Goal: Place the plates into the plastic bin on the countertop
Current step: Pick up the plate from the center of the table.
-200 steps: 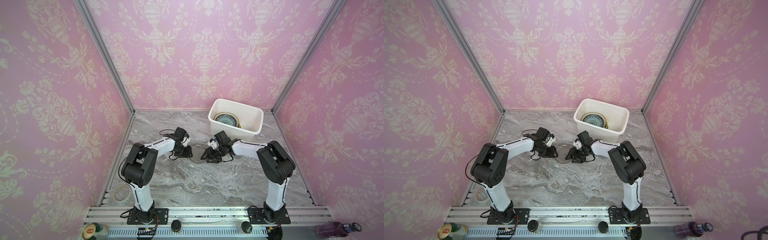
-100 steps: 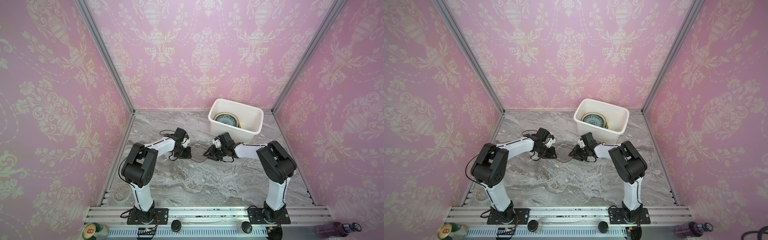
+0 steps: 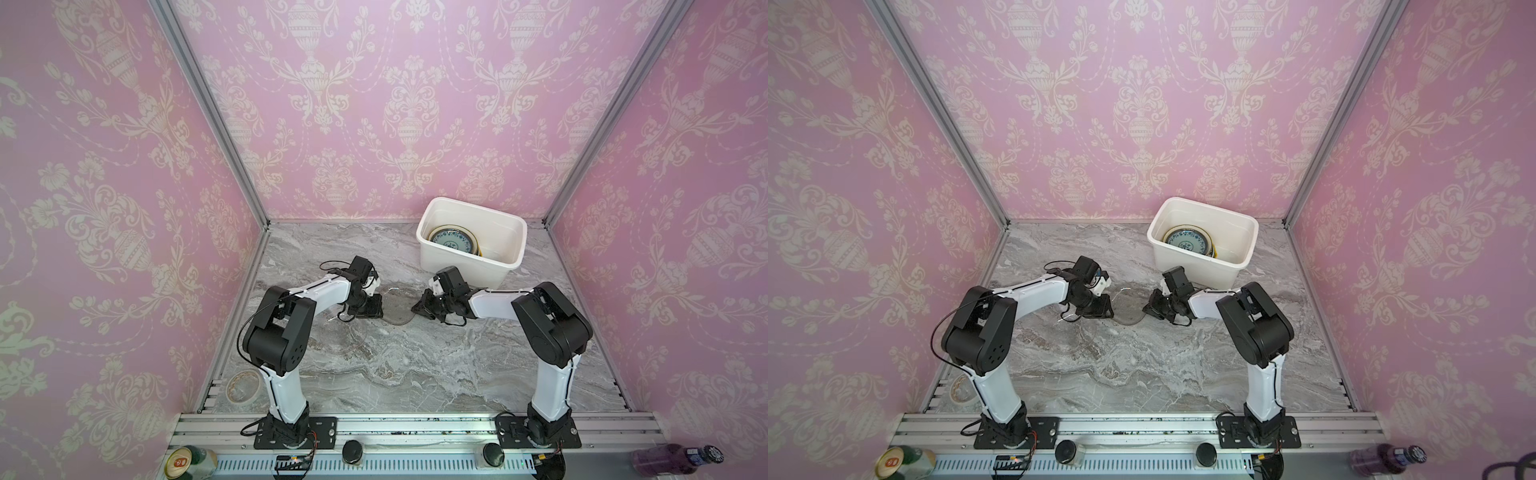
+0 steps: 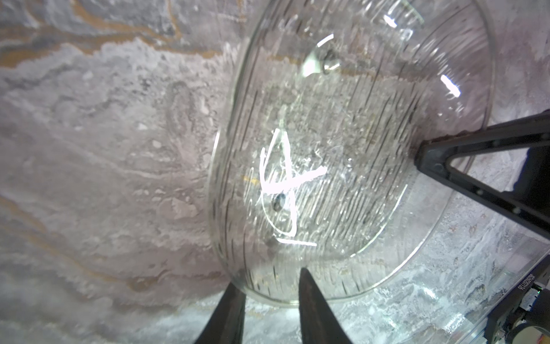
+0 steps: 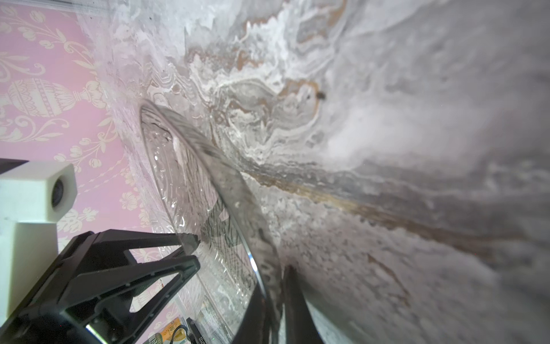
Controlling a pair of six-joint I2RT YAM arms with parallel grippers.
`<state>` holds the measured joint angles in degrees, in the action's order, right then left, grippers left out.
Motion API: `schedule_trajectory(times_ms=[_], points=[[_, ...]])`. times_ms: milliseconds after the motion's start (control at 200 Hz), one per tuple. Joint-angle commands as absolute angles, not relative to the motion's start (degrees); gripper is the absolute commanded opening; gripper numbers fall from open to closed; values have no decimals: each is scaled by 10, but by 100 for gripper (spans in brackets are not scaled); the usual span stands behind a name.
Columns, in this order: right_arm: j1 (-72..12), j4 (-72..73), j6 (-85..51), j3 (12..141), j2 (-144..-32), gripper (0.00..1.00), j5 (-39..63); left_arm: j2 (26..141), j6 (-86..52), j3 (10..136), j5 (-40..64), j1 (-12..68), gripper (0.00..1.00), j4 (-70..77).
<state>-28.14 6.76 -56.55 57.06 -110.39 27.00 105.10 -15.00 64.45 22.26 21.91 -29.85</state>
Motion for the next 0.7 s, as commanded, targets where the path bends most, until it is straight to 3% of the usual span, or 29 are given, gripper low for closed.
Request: schedule_trajectory(times_ms=[0, 420, 695], points=[[-282, -5, -535, 582, -1096, 8, 227, 1025, -146, 648, 237, 223, 35, -316], [-291, -192, -416, 628, -994, 3, 193, 865, -152, 637, 154, 216, 67, -309], [-295, -339, -302, 757, -940, 4, 187, 761, -143, 639, 81, 211, 99, -238]])
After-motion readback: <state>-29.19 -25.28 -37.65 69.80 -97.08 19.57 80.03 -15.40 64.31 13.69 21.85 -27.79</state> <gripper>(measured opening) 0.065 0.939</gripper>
